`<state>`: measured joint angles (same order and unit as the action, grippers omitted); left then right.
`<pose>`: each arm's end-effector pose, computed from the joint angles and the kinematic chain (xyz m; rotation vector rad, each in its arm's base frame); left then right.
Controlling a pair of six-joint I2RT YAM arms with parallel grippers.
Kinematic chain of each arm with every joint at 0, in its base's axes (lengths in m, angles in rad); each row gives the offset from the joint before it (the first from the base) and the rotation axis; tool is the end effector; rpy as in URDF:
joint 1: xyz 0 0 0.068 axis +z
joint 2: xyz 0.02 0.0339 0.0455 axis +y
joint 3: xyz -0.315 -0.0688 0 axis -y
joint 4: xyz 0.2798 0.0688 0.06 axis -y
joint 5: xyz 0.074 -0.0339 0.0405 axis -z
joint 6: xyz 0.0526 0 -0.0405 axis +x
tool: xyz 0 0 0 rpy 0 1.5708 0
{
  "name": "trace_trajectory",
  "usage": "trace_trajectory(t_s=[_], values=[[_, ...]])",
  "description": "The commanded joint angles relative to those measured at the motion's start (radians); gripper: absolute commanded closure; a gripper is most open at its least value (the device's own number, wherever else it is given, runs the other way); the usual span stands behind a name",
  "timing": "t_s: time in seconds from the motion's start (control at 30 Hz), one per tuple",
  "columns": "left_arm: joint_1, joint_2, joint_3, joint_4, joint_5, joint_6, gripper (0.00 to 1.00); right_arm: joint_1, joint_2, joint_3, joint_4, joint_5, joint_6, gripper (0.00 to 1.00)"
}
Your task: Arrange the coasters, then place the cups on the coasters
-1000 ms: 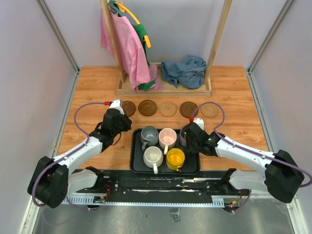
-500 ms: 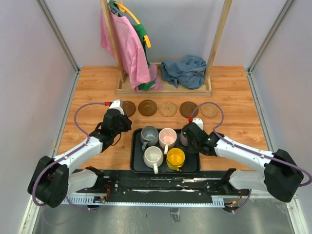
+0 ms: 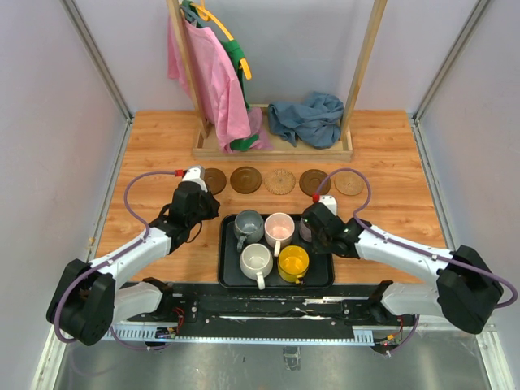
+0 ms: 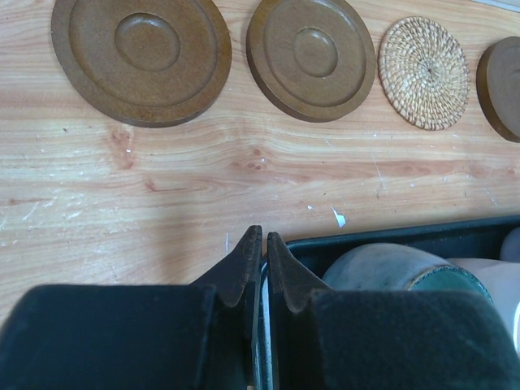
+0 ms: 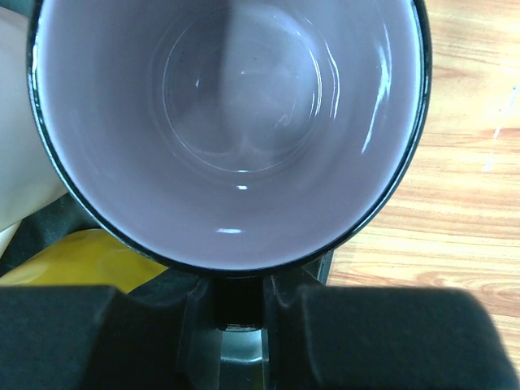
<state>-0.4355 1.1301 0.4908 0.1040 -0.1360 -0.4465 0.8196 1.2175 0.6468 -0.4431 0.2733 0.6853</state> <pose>0.2337 -0.1009 0.2153 -0.0940 2.1223 -0.3854 0.1774 0.1692 0.2026 -0.0709 2.5442 0.2417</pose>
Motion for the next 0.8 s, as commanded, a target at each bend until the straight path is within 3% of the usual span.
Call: trace_trajectory(t_s=[0.0,0.3,0.53,0.63,0.77], values=[[-0.007,0.001,-0.012,0.030,-0.002,0.002,0.89,0.021,-0.039,0.034,-0.047,0.110,-0.052,0.99],[-0.006,-0.006,-0.014,0.035,-0.006,0.002,0.89,0.034,-0.165,0.128,-0.109,0.165,-0.130,0.99],[-0.006,0.002,-0.017,0.057,-0.007,0.000,0.89,0.023,-0.202,0.173,-0.094,0.335,-0.238,0.99],[-0.006,0.011,-0.013,0.070,-0.001,-0.003,0.90,-0.034,-0.195,0.182,-0.042,0.359,-0.337,0.99],[-0.006,0.023,-0.005,0.078,0.002,-0.004,0.90,-0.195,-0.184,0.188,0.047,0.273,-0.430,0.99]])
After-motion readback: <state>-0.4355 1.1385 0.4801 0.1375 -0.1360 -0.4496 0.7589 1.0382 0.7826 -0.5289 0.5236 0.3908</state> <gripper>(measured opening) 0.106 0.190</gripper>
